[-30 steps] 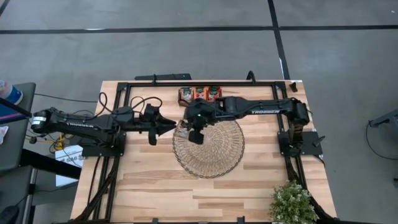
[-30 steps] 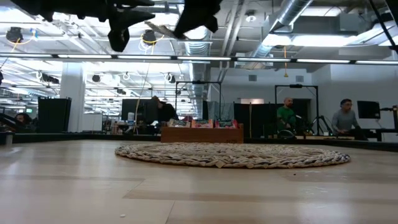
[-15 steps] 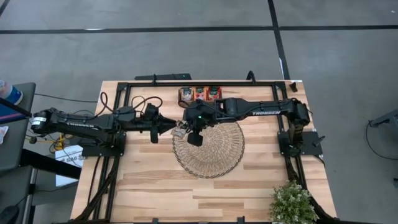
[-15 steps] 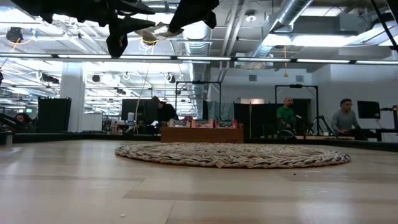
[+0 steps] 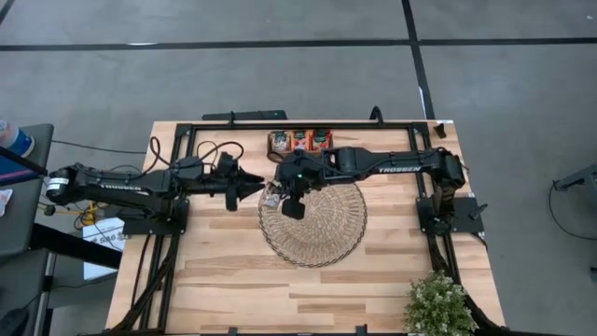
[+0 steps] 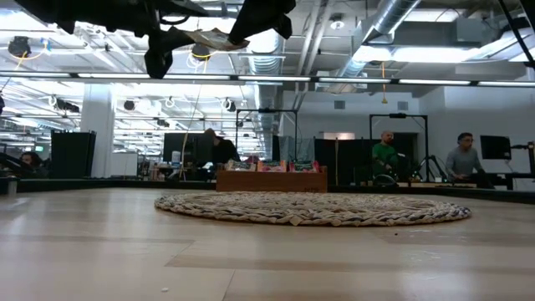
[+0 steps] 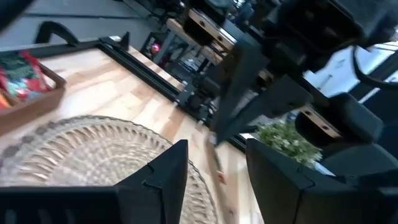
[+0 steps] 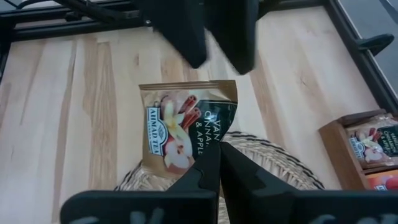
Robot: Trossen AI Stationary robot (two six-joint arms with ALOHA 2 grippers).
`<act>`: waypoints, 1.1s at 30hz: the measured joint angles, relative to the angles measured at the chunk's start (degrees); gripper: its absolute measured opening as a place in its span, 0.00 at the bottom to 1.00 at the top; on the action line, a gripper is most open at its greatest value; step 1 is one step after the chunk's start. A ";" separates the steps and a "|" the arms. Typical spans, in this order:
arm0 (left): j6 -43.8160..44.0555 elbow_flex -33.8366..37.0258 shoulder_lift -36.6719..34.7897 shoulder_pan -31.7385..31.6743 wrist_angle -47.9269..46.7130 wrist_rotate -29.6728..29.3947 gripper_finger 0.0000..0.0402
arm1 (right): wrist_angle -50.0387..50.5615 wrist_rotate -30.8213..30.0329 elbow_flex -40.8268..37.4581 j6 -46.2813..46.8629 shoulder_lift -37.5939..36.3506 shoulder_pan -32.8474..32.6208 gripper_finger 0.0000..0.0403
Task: Pick & Place Tea
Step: Put the brown tea bag into the left section of the wooden organizer
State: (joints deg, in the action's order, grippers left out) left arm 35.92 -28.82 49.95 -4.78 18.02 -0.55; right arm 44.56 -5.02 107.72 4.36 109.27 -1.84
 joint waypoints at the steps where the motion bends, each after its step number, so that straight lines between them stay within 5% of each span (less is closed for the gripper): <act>1: 0.62 0.00 0.00 0.00 0.02 0.57 0.38 | -0.01 -0.02 0.00 -0.13 0.00 0.11 0.00; 21: -0.63 -2.91 2.38 -1.42 0.22 1.14 0.39 | -2.59 0.57 -0.04 -0.33 0.00 0.91 0.00; 33: -0.70 -9.06 7.98 -3.52 -9.41 8.84 0.39 | -1.63 0.55 -0.07 -0.33 -0.02 0.76 0.00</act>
State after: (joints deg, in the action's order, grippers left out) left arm 35.21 -37.87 57.93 -8.29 8.61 8.29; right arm 42.93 -4.47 107.66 4.03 109.25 -1.08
